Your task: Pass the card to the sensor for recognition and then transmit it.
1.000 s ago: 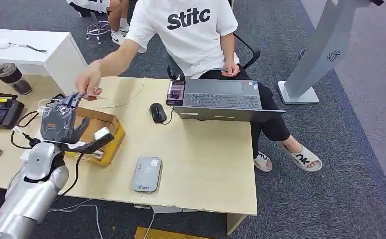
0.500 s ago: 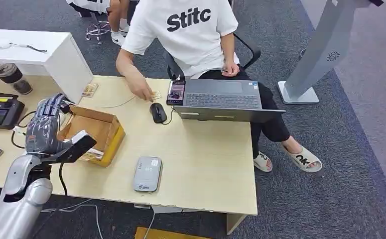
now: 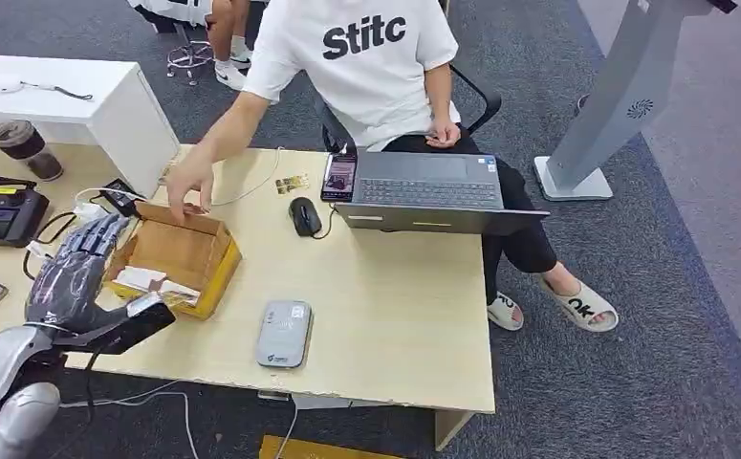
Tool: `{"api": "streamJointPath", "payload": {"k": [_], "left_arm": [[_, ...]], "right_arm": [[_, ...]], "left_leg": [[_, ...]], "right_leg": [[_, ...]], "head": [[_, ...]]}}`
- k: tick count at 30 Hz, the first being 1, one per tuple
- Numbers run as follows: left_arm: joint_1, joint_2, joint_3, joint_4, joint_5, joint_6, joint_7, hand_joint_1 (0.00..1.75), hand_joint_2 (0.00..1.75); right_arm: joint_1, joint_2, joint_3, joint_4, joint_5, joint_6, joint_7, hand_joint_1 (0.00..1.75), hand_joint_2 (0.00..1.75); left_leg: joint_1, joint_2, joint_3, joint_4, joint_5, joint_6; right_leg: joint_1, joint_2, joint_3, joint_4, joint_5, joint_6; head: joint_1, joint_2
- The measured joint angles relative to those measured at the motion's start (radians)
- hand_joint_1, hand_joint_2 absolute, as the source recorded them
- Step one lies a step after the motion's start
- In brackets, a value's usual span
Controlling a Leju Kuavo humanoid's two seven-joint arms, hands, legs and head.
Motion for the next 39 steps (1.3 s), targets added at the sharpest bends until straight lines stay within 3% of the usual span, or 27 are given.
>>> {"api": "streamJointPath", "payload": {"k": [3, 13, 20, 31, 39], "left_arm": [[0.028, 0.020, -0.002, -0.012, -0.034, -0.017, 0.008, 0.00, 1.75], [0.040, 0.020, -0.027, 0.011, -0.157, -0.012, 0.064, 0.00, 1.75], [0.021, -0.007, -0.046, 0.106, -0.213, 0.025, 0.087, 0.00, 1.75], [-0.028, -0.057, -0.061, 0.243, -0.216, 0.063, 0.089, 0.00, 1.75], [-0.037, -0.082, -0.061, 0.328, -0.249, 0.205, 0.007, 0.00, 1.75]], "right_arm": [[0.001, 0.000, -0.002, 0.000, 0.001, 0.001, 0.001, 0.00, 1.75], [0.000, 0.000, -0.002, 0.000, 0.019, 0.004, 0.016, 0.00, 1.75], [-0.001, 0.000, -0.002, 0.000, 0.030, 0.015, 0.022, 0.00, 1.75], [-0.004, 0.000, -0.002, 0.000, 0.047, 0.022, 0.028, 0.00, 1.75], [-0.006, 0.000, -0.002, 0.000, 0.066, 0.025, 0.030, 0.00, 1.75]], "left_leg": [[0.000, 0.000, 0.000, 0.000, 0.000, 0.000], [0.000, 0.000, 0.000, 0.000, 0.000, 0.000], [0.000, 0.000, 0.000, 0.000, 0.000, 0.000], [0.000, 0.000, 0.000, 0.000, 0.000, 0.000], [0.000, 0.000, 0.000, 0.000, 0.000, 0.000]], "right_leg": [[0.000, 0.000, 0.000, 0.000, 0.000, 0.000], [0.000, -0.001, 0.000, 0.000, 0.000, 0.000], [0.000, 0.000, 0.000, 0.000, 0.000, 0.000], [0.000, -0.001, 0.000, 0.000, 0.000, 0.000], [0.000, 0.000, 0.000, 0.000, 0.000, 0.000]], "head": [[0.000, 0.000], [0.000, 0.000], [0.000, 0.000], [0.000, 0.000], [0.000, 0.000]]}}
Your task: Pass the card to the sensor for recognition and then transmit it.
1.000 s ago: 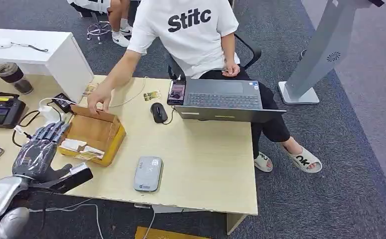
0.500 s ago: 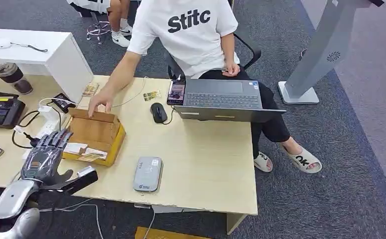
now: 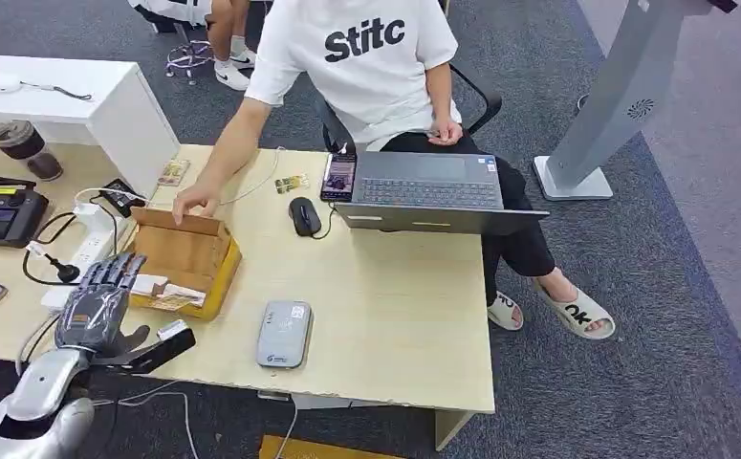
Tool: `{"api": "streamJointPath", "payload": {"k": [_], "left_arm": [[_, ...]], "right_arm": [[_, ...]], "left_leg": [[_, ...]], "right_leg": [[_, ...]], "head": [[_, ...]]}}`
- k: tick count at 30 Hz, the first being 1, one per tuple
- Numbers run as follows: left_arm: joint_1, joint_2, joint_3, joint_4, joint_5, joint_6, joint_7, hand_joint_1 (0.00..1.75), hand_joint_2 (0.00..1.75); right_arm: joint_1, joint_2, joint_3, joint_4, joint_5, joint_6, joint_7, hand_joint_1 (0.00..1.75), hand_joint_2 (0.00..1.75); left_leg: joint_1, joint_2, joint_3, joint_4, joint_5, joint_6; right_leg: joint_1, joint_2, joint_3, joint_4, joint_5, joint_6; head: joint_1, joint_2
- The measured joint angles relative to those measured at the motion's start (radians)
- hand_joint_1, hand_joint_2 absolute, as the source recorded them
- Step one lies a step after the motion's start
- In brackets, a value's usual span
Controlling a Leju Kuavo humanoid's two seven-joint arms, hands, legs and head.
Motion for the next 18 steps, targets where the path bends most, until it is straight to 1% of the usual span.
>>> {"api": "streamJointPath", "payload": {"k": [3, 4, 5, 8, 9, 12, 18], "left_arm": [[0.000, -0.011, 0.000, 0.021, -0.001, 0.022, -0.016, 0.00, 1.75], [0.000, -0.013, 0.000, 0.027, -0.001, 0.024, -0.016, 0.05, 1.75], [0.000, -0.017, 0.000, 0.031, -0.001, 0.027, -0.018, 0.07, 1.75], [-0.004, -0.026, 0.000, 0.044, -0.001, 0.041, -0.029, 0.05, 1.75], [-0.006, -0.029, 0.000, 0.049, -0.001, 0.042, -0.034, 0.09, 1.75], [-0.012, -0.037, 0.000, 0.059, 0.002, 0.043, -0.037, 0.12, 1.75], [-0.022, -0.047, 0.000, 0.073, 0.007, 0.042, -0.039, 0.10, 1.75]], "right_arm": [[0.000, 0.000, 0.000, 0.000, 0.006, 0.000, 0.000, 0.00, 1.75], [0.000, 0.000, 0.000, 0.000, 0.007, 0.000, 0.000, 0.00, 1.75], [0.000, 0.000, 0.000, 0.000, 0.007, 0.002, 0.000, 0.00, 1.75], [-0.001, 0.000, 0.000, 0.000, 0.008, 0.007, 0.000, 0.00, 1.75], [-0.001, 0.000, 0.000, 0.000, 0.008, 0.010, 0.000, 0.00, 1.75], [-0.001, 0.000, 0.000, 0.000, 0.009, 0.010, 0.000, 0.00, 1.75], [-0.002, 0.000, 0.001, 0.000, 0.011, 0.011, 0.001, 0.00, 1.75]], "left_leg": [[0.000, 0.000, 0.000, 0.000, 0.000, 0.000], [0.000, 0.000, 0.000, 0.000, 0.000, 0.000], [0.000, 0.000, 0.000, 0.000, 0.000, 0.000], [0.000, 0.000, 0.000, 0.000, 0.000, 0.000], [0.000, 0.000, 0.000, 0.000, 0.000, 0.000], [0.000, 0.000, 0.000, 0.000, 0.000, 0.000], [0.000, 0.000, 0.000, 0.000, 0.000, 0.000]], "right_leg": [[0.000, 0.000, 0.000, 0.000, 0.000, 0.000], [0.000, 0.000, 0.000, 0.000, 0.000, 0.000], [0.000, 0.000, 0.000, 0.000, 0.000, 0.000], [0.000, 0.000, 0.000, 0.000, 0.000, 0.000], [0.000, 0.000, 0.000, 0.000, 0.000, 0.000], [0.000, 0.000, 0.000, 0.000, 0.000, 0.000], [0.000, 0.000, 0.000, 0.000, 0.000, 0.000]], "head": [[0.000, 0.000], [0.000, 0.000], [0.000, 0.000], [0.000, 0.000], [0.000, 0.000], [0.000, 0.000], [0.000, 0.000]]}}
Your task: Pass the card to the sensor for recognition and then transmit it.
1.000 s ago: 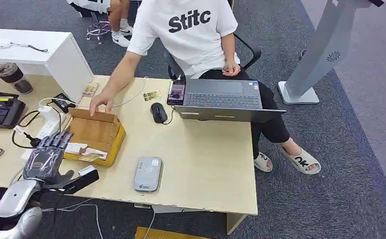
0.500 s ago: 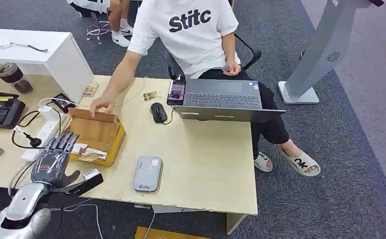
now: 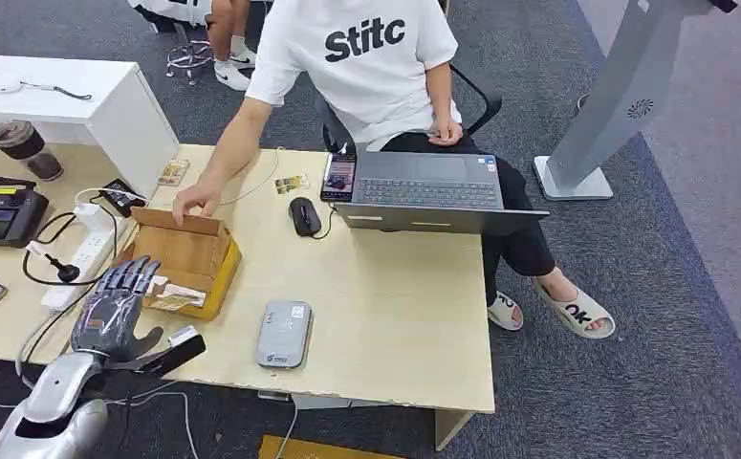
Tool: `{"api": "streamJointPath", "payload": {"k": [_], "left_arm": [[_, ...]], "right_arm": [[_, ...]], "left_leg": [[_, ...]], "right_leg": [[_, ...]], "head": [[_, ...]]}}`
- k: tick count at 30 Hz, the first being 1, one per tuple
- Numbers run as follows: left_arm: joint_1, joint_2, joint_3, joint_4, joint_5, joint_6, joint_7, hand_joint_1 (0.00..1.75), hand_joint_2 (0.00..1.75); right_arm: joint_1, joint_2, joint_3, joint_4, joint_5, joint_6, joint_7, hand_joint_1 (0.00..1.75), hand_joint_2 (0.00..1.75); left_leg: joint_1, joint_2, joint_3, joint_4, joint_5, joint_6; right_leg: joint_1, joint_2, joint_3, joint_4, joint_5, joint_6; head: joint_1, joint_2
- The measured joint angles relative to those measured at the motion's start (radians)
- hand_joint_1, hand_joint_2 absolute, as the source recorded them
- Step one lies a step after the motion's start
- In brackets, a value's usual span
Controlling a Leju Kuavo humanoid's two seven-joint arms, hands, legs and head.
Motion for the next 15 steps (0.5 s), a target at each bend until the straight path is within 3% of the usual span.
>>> {"api": "streamJointPath", "payload": {"k": [4, 5, 6, 10, 13, 15], "left_arm": [[-0.005, -0.003, 0.000, 0.010, 0.000, 0.002, -0.005, 0.14, 1.75], [-0.006, -0.003, 0.000, 0.013, 0.000, 0.004, -0.006, 0.23, 1.75], [-0.007, -0.003, 0.000, 0.016, 0.000, 0.007, -0.007, 0.42, 1.75], [-0.013, -0.003, 0.000, 0.032, 0.001, 0.023, -0.010, 0.52, 1.75], [-0.019, -0.003, 0.000, 0.047, 0.004, 0.029, -0.011, 0.80, 1.75], [-0.022, -0.003, 0.000, 0.054, 0.006, 0.030, -0.012, 0.84, 1.75]], "right_arm": [[0.000, 0.000, 0.000, 0.000, 0.000, 0.000, 0.000, 0.00, 1.75], [0.000, 0.000, 0.000, 0.000, 0.003, 0.000, 0.000, 0.00, 1.75], [0.000, 0.000, 0.000, 0.000, 0.005, 0.000, 0.000, 0.00, 1.75], [-0.001, 0.000, 0.000, 0.000, 0.014, 0.001, 0.000, 0.00, 1.75], [-0.001, 0.000, 0.000, 0.000, 0.014, 0.002, 0.000, 0.00, 1.75], [-0.001, 0.000, 0.000, 0.000, 0.015, 0.002, 0.000, 0.00, 1.75]], "left_leg": [[0.000, 0.000, 0.000, 0.000, 0.000, 0.000], [0.000, 0.000, 0.000, 0.000, 0.000, 0.000], [0.000, 0.000, 0.000, 0.000, 0.000, 0.000], [0.000, 0.000, 0.000, 0.000, 0.000, 0.000], [0.000, 0.000, 0.000, 0.000, 0.000, 0.000], [0.000, 0.000, 0.000, 0.000, 0.000, 0.000]], "right_leg": [[0.000, 0.000, 0.000, 0.000, 0.000, 0.000], [0.000, 0.000, 0.000, 0.000, 0.000, 0.000], [0.000, 0.000, 0.000, 0.000, 0.000, 0.000], [0.000, 0.000, 0.000, 0.000, 0.000, 0.000], [0.000, 0.000, 0.000, 0.000, 0.000, 0.000], [0.000, 0.000, 0.000, 0.000, 0.000, 0.000]], "head": [[0.000, 0.000], [0.000, 0.000], [0.000, 0.000], [0.000, 0.000], [0.000, 0.000], [0.000, 0.000]]}}
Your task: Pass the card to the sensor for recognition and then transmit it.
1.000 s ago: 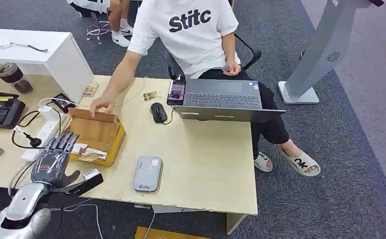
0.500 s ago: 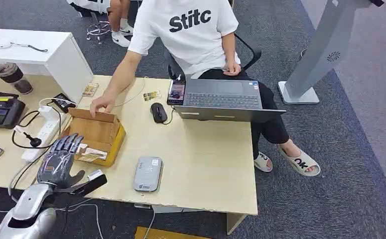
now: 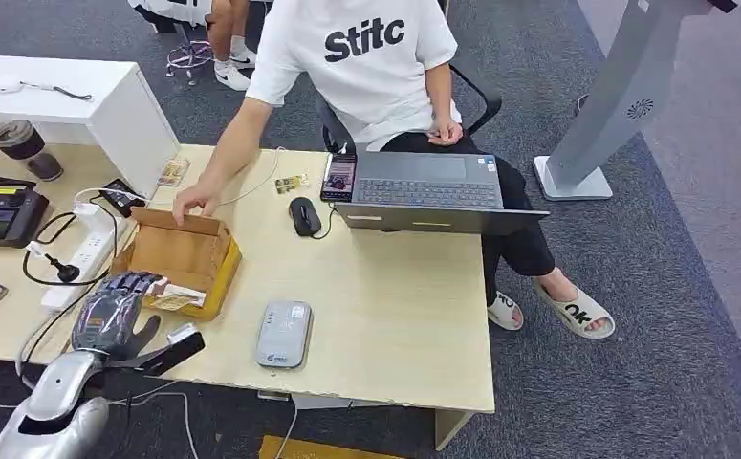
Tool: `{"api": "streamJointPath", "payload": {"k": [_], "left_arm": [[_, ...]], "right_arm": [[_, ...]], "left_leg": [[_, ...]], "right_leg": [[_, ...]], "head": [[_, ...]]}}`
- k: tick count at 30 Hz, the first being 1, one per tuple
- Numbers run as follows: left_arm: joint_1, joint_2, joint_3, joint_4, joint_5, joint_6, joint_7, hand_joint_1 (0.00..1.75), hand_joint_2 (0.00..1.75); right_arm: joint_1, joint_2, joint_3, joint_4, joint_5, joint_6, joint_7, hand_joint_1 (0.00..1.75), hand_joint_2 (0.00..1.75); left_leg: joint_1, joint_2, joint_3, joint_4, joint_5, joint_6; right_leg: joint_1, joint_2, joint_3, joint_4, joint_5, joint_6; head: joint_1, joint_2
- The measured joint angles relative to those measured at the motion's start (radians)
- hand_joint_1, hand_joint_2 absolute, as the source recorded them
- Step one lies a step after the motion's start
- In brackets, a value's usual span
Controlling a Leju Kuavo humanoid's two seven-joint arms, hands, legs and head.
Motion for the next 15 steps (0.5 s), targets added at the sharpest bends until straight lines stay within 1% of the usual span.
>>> {"api": "streamJointPath", "payload": {"k": [5, 6, 7, 10, 11, 13, 14, 15], "left_arm": [[-0.001, 0.000, 0.000, 0.008, 0.006, 0.003, 0.000, 0.82, 1.75], [-0.001, 0.000, 0.000, 0.008, 0.006, 0.003, 0.000, 0.75, 1.75], [-0.001, 0.000, 0.000, 0.009, 0.006, 0.003, 0.000, 0.75, 1.75], [-0.002, 0.000, 0.000, 0.011, 0.006, 0.003, 0.000, 1.03, 1.75], [-0.002, 0.000, 0.000, 0.011, 0.007, 0.003, 0.000, 1.10, 1.75], [-0.002, 0.000, 0.001, 0.012, 0.008, 0.003, 0.000, 1.17, 1.75], [-0.002, 0.000, 0.001, 0.013, 0.009, 0.003, 0.000, 1.26, 1.75], [-0.002, 0.000, 0.001, 0.013, 0.010, 0.003, -0.002, 1.26, 1.75]], "right_arm": [[0.000, 0.000, 0.000, 0.000, 0.000, -0.001, 0.000, 0.00, 1.75], [0.000, 0.000, 0.000, 0.000, 0.000, -0.001, 0.000, 0.00, 1.75], [0.000, 0.000, 0.000, 0.000, 0.000, -0.001, 0.000, 0.00, 1.75], [0.000, 0.000, 0.000, 0.000, 0.000, -0.001, 0.000, 0.00, 1.75], [0.000, 0.000, 0.000, 0.000, 0.000, -0.001, 0.000, 0.00, 1.75], [0.000, 0.000, 0.000, 0.000, 0.000, -0.001, 0.000, 0.00, 1.75], [0.000, 0.000, 0.000, 0.000, 0.000, -0.001, 0.000, 0.00, 1.75], [0.000, 0.000, 0.000, 0.000, 0.000, -0.001, 0.000, 0.00, 1.75]], "left_leg": [[0.000, 0.000, 0.000, 0.000, 0.000, 0.000], [0.000, 0.000, 0.000, 0.000, 0.000, 0.000], [0.000, 0.000, 0.000, 0.000, 0.000, 0.000], [0.000, 0.000, 0.000, 0.000, 0.000, 0.000], [0.000, 0.000, 0.000, 0.000, 0.000, 0.000], [0.000, 0.000, 0.000, 0.000, 0.000, 0.000], [0.000, 0.000, 0.000, 0.000, 0.000, 0.000], [0.000, 0.000, 0.000, 0.000, 0.000, 0.000]], "right_leg": [[0.000, 0.000, 0.000, 0.000, 0.000, 0.000], [0.000, 0.000, 0.000, 0.000, 0.000, 0.000], [0.000, 0.000, 0.000, 0.000, 0.000, 0.000], [0.000, 0.000, 0.000, 0.000, 0.000, 0.000], [0.000, 0.000, 0.000, 0.000, 0.000, 0.000], [0.000, 0.000, 0.000, 0.000, 0.000, 0.000], [0.000, 0.000, 0.000, 0.000, 0.000, 0.000], [0.000, 0.000, 0.000, 0.000, 0.000, 0.000]], "head": [[0.000, 0.000], [0.000, 0.000], [0.000, 0.000], [0.000, 0.000], [0.000, 0.000], [0.000, 0.000], [0.000, 0.000], [0.000, 0.000]]}}
